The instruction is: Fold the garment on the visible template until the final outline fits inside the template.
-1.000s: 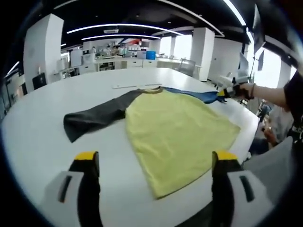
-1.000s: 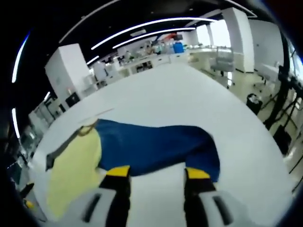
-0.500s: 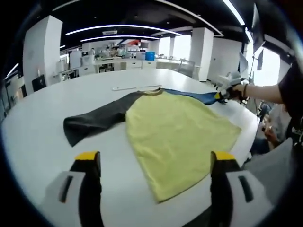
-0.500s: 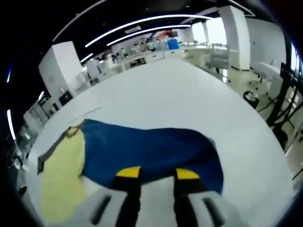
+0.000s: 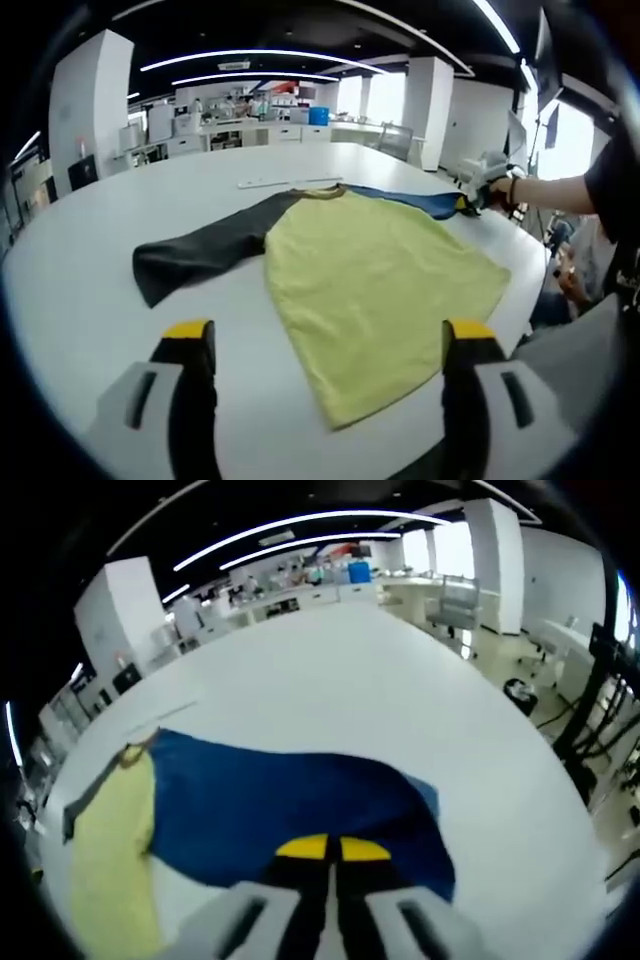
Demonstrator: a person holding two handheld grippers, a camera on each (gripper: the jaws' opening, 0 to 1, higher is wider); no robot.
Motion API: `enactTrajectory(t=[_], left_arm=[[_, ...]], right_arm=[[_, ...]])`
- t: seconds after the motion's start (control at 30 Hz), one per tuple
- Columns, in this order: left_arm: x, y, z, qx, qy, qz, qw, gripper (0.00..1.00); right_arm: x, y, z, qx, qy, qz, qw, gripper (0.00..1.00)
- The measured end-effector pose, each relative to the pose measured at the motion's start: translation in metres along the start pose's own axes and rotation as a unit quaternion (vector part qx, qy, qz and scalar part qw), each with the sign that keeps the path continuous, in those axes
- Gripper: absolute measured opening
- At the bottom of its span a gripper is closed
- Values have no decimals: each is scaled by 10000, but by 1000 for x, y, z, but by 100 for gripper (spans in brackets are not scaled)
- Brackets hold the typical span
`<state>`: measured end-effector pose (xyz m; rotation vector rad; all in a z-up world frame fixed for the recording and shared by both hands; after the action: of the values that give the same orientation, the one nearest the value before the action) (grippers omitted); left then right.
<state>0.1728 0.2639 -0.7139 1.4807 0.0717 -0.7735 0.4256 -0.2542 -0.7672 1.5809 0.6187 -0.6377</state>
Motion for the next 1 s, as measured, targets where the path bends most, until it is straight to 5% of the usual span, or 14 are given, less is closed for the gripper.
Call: enactTrajectory(t=[0.5, 1.0], left_arm=[[1, 1, -5, 61, -7, -41, 10000, 92], [1, 3, -4, 128, 9, -56, 9999, 96]], right_arm=[[19, 27, 9, -394, -173, -262, 9987, 0], [-2, 48, 1, -740, -26, -291, 9968, 0]])
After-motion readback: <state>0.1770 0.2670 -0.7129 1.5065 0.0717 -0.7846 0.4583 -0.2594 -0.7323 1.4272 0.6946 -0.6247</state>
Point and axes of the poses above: the point that each gripper's makers call its tool centre point, and the gripper's own axes: x roughly forward along the fingers, z roughly to its right, y roughly out of its top, the point moved 10 cm from there along -x, roughly backward along the fingers, and after that the axes turned 5 degrees about -y, right-handed, at the moved point
